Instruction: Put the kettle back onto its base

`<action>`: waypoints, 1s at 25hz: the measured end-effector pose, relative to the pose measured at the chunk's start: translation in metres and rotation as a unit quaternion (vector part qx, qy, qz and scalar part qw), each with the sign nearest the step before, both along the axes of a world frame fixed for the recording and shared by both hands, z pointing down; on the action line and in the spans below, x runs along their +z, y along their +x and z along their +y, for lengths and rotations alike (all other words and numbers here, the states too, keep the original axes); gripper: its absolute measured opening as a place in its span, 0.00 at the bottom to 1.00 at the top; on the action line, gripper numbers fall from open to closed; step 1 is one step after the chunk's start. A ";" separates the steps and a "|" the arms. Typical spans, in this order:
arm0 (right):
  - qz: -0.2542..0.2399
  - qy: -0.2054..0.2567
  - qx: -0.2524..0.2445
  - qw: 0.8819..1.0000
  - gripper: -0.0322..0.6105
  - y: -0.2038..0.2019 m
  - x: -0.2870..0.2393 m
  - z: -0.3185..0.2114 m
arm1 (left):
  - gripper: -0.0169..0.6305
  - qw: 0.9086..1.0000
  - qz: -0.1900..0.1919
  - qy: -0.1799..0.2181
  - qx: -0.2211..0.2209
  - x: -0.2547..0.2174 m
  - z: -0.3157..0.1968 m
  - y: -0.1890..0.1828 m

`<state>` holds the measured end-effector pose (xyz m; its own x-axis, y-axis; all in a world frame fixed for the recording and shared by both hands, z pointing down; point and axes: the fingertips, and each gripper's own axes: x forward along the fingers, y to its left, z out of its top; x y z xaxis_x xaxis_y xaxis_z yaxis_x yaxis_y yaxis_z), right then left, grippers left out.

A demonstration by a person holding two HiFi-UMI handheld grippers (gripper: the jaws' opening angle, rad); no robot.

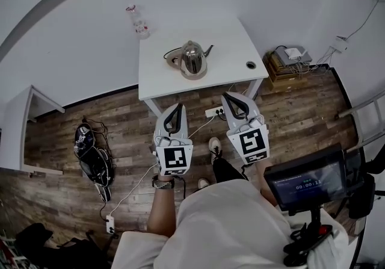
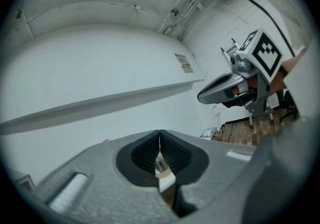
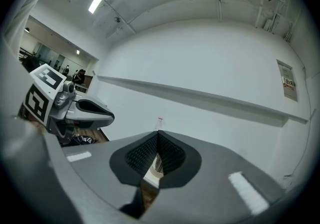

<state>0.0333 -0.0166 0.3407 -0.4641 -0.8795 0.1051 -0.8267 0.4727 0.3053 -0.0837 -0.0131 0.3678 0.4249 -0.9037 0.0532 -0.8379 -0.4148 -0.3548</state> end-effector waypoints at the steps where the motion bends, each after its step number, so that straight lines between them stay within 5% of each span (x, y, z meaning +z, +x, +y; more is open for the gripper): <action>1: -0.001 -0.004 0.000 1.000 0.05 0.001 0.002 -0.005 | 0.04 1.000 0.000 -0.002 -0.002 0.001 -0.006 0.000; 10: -0.020 -0.008 -0.004 1.000 0.05 0.007 0.007 -0.067 | 0.04 1.000 -0.001 -0.025 -0.004 0.012 -0.069 0.004; 17: -0.069 -0.061 0.027 0.995 0.05 0.032 0.040 -0.153 | 0.04 0.998 0.002 -0.062 -0.007 0.044 -0.147 0.005; 25: -0.032 -0.094 0.027 0.995 0.05 0.048 0.072 -0.245 | 0.04 0.994 -0.002 -0.101 -0.033 0.075 -0.238 -0.005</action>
<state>0.0809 -0.2616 0.4128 -0.4274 -0.8708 0.2429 -0.8672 0.4708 0.1622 -0.0891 -0.2510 0.4431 0.3652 -0.9000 0.2379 -0.8638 -0.4229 -0.2738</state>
